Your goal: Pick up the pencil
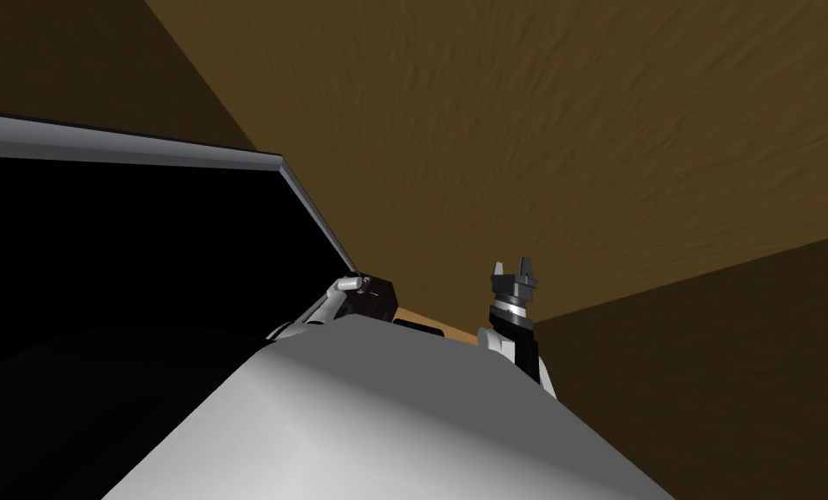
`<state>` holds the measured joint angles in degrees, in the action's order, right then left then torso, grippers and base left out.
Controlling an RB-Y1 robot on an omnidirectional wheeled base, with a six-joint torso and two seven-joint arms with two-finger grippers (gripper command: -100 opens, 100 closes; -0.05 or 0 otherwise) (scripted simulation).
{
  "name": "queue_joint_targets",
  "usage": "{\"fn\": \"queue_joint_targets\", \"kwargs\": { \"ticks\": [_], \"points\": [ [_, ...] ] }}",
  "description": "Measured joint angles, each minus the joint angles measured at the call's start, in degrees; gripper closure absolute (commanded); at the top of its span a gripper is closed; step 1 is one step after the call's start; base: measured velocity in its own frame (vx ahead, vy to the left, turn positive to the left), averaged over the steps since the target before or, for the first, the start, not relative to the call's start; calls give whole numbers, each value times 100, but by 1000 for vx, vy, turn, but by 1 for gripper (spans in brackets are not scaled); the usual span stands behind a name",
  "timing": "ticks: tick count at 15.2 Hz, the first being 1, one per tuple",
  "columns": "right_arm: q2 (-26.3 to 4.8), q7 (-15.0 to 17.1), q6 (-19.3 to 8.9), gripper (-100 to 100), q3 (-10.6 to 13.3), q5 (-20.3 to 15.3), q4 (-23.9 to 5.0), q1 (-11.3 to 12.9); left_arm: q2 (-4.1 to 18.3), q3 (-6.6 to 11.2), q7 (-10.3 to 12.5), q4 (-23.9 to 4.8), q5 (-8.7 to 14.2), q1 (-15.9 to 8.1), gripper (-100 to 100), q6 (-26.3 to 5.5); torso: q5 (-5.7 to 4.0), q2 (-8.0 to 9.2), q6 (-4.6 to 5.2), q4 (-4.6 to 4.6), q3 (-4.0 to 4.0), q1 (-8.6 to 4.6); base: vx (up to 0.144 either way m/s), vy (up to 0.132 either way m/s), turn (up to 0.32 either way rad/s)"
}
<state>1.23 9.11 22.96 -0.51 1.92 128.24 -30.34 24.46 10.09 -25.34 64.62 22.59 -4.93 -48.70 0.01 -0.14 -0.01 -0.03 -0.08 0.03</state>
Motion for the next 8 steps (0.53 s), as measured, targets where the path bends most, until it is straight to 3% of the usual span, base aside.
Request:
{"fn": "queue_joint_targets", "kwargs": {
  "ticks": [8],
  "points": [
    [0, 0, 0, 0, 0, 0, 0, 0, 133, 87, -207, -718, 335, -381, -100, -953, 0, -3, 0, -1, -2, 0, 37, 14, -33]
  ]
}}
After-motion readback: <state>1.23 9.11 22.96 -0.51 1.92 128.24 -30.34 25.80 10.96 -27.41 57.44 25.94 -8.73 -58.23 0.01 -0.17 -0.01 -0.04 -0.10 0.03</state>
